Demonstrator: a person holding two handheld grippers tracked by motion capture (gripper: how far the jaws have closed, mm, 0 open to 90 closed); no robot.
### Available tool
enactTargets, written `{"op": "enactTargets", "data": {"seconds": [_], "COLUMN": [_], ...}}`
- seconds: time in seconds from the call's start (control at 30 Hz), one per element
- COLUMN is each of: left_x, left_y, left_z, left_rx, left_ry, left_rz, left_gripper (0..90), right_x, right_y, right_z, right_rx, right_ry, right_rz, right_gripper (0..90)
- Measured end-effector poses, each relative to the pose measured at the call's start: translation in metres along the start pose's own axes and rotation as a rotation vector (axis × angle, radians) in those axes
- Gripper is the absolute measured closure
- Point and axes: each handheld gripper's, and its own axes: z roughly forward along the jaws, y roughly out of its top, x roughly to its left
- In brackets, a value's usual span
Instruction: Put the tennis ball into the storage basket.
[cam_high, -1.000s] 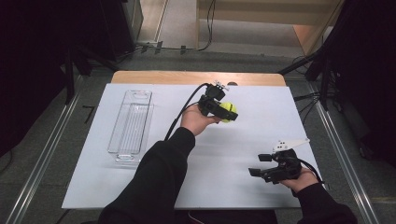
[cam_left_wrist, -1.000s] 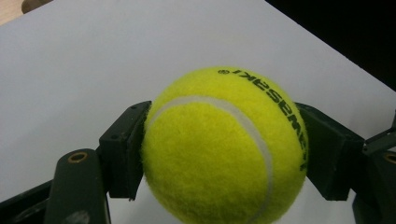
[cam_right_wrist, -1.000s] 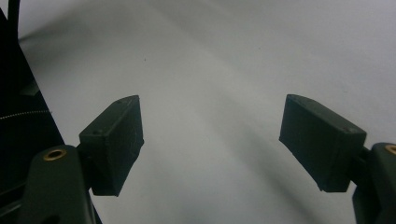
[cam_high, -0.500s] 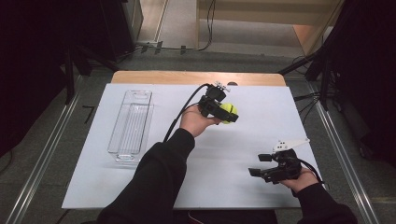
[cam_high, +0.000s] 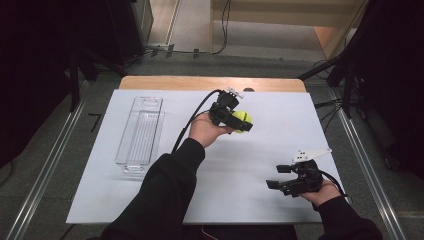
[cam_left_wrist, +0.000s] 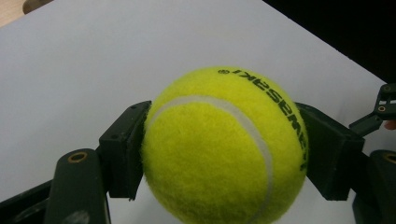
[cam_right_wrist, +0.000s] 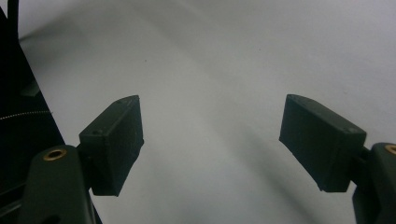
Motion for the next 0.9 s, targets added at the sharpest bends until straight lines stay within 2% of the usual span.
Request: {"op": "enactTargets", "data": {"seconds": [0.23, 0.53, 0.9], "left_x": [0.002, 0.005, 0.004], "left_y": [-0.002, -0.006, -0.009], "left_z": [-0.006, -0.01, -0.019], "left_rx": [-0.012, -0.003, -0.011], "left_ry": [0.004, 0.01, 0.001], "left_rz": [-0.006, -0.009, -0.022], "left_gripper": [27.0, 26.9, 26.9], "right_x": [0.0, 0.0, 0.0], "right_y": [0.0, 0.0, 0.0], "right_z": [0.0, 0.0, 0.001], "right_rx": [0.003, 0.004, 0.003], "right_ry": [-0.002, -0.003, -0.002], "right_rz": [-0.001, -0.001, 0.001], "right_gripper": [19.7, 19.7, 19.6]}}
